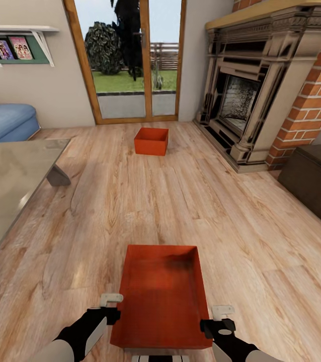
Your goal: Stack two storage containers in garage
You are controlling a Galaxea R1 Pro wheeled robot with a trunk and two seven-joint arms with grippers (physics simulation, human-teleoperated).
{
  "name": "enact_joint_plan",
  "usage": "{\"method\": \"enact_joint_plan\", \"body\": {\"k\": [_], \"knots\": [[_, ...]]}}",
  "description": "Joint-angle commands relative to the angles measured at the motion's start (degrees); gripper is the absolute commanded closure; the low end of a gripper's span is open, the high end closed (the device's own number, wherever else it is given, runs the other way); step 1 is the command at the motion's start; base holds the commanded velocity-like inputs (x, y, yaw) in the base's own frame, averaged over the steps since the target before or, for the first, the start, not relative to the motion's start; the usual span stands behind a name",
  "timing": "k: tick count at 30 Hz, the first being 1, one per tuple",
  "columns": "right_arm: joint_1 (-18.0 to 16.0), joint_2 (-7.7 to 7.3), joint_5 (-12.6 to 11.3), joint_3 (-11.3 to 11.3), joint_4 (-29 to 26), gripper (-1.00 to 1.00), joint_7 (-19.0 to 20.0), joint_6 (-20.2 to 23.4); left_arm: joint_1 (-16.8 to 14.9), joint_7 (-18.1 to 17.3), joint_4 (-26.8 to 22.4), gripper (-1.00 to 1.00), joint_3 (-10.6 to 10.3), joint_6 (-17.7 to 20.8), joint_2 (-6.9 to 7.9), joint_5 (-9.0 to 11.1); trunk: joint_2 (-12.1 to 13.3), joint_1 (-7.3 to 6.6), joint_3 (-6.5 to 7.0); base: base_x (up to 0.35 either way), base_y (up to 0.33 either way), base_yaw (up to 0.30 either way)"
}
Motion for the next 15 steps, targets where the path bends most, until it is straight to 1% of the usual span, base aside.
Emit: {"method": "enact_joint_plan", "body": {"k": [1, 9, 13, 15], "knots": [[-0.03, 0.01, -0.61, 0.47, -0.01, -1.00, -0.20, -0.22, -0.03, 0.45, -0.12, -1.00, -0.49, 0.26, 0.04, 0.60, -0.02, -0.01, -0.04, 0.000, 0.000, 0.000], [-0.03, 0.01, -0.61, 0.57, -0.01, -1.00, -0.06, -0.23, -0.04, 0.45, -0.23, -1.00, -0.58, 0.28, -0.59, 0.45, -0.02, -0.01, -0.04, 0.000, 0.000, 0.000], [-0.03, 0.01, -0.61, 0.57, -0.01, -1.00, 0.08, -0.23, -0.03, 0.45, -0.22, -1.00, -0.70, 0.27, -1.90, 0.28, -0.02, -0.01, -0.04, 0.000, 0.000, 0.000], [-0.03, 0.01, -0.61, 0.57, -0.01, -1.00, 0.11, -0.23, -0.04, 0.45, -0.21, -1.00, -0.73, 0.26, -2.13, 0.22, -0.02, -0.01, -0.04, 0.000, 0.000, 0.000]]}}
